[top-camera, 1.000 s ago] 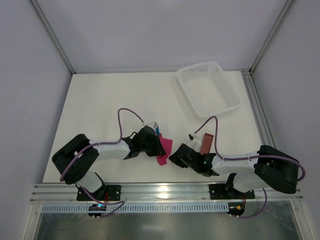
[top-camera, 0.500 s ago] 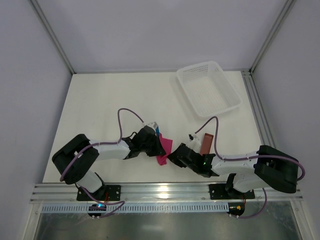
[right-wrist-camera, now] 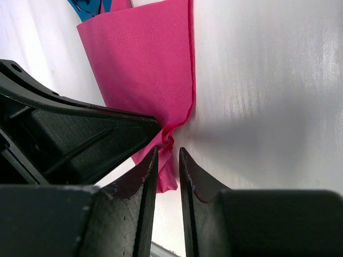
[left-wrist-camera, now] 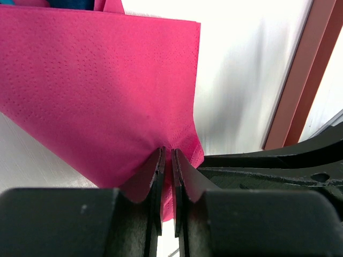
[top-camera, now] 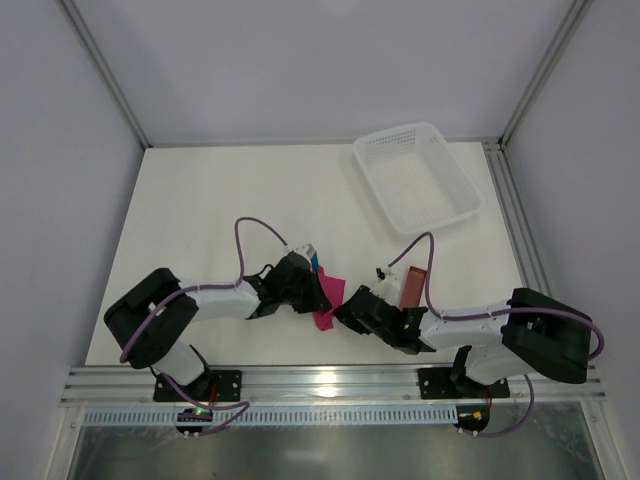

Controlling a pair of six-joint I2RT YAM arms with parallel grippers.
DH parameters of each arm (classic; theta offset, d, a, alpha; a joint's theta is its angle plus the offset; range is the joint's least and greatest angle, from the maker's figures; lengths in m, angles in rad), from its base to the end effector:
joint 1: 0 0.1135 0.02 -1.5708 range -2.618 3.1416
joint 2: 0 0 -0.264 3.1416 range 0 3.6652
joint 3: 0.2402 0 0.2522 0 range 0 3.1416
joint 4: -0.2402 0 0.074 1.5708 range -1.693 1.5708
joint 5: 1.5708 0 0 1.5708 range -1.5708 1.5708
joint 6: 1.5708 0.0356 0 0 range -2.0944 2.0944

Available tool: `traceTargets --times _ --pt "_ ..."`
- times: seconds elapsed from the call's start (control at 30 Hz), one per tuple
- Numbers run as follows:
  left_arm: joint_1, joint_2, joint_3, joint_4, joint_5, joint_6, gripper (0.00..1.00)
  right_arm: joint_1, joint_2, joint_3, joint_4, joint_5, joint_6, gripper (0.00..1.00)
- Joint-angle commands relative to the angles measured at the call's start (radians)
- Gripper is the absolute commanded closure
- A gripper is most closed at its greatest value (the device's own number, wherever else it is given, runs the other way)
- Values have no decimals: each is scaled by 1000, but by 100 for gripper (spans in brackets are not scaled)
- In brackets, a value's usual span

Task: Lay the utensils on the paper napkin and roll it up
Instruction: Roll the napkin at the center of the board.

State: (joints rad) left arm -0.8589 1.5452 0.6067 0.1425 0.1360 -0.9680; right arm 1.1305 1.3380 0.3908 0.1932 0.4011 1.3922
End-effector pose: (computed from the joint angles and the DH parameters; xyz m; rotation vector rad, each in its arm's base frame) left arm 0.1811 -0.2173 0.1372 -0.0699 2.6097 -0.9515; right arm 0.1100 0.2009 0.1335 0.5216 2.3481 0.8393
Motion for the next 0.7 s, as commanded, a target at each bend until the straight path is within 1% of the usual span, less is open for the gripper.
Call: traceTargets --times 0.0,0.43,0.53,0.6,0.67 --pt "-5 4 -22 2 10 -9 87 5 13 34 45 44 11 76" --pt "-3 9 -28 20 16 -18 87 5 69 40 91 31 27 76" --pt "-5 10 -31 25 16 -20 88 5 78 43 95 28 30 78" --pt "-3 10 -33 23 17 -20 88 6 79 42 97 30 34 83" --pt "-5 9 -33 22 11 -20 88 6 75 40 86 33 39 90"
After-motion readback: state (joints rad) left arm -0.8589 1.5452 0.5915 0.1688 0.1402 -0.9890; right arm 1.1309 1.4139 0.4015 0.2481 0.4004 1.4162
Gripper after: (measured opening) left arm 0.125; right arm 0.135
